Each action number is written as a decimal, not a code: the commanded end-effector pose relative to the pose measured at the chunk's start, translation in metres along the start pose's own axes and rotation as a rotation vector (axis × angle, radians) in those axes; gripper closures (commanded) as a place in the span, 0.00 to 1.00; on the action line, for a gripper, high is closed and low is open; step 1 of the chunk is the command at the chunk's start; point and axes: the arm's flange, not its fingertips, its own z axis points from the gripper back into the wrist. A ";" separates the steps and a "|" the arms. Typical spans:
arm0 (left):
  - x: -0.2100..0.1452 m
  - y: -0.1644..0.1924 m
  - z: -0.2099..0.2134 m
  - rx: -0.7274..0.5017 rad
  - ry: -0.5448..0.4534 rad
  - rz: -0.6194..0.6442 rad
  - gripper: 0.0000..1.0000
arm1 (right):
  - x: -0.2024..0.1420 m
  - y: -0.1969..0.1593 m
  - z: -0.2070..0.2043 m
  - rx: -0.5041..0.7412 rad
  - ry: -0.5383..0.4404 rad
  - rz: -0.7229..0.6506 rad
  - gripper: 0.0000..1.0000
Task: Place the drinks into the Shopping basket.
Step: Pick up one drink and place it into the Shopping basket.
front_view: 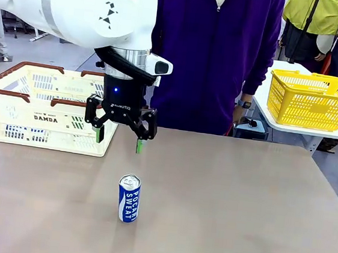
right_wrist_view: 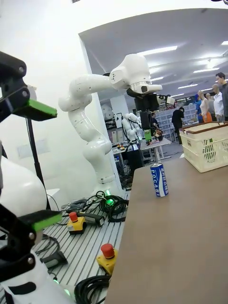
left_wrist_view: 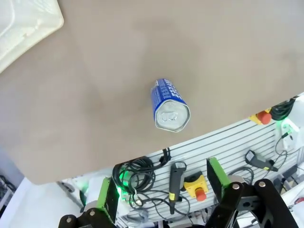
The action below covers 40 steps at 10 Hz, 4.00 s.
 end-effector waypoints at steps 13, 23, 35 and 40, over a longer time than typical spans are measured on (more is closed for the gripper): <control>-0.004 -0.033 -0.134 0.009 -0.102 0.052 0.00 | -0.002 0.002 -0.001 0.016 -0.004 -0.007 0.00; 0.005 -0.026 -0.147 -0.030 0.005 0.059 1.00 | -0.002 0.002 -0.001 0.016 -0.004 -0.007 0.00; 0.012 0.144 0.123 -0.071 -0.447 0.224 1.00 | -0.002 0.002 -0.001 0.016 -0.004 -0.007 0.00; 0.048 0.161 0.148 -0.033 -0.353 0.239 1.00 | -0.002 0.002 -0.001 0.016 -0.004 -0.007 0.00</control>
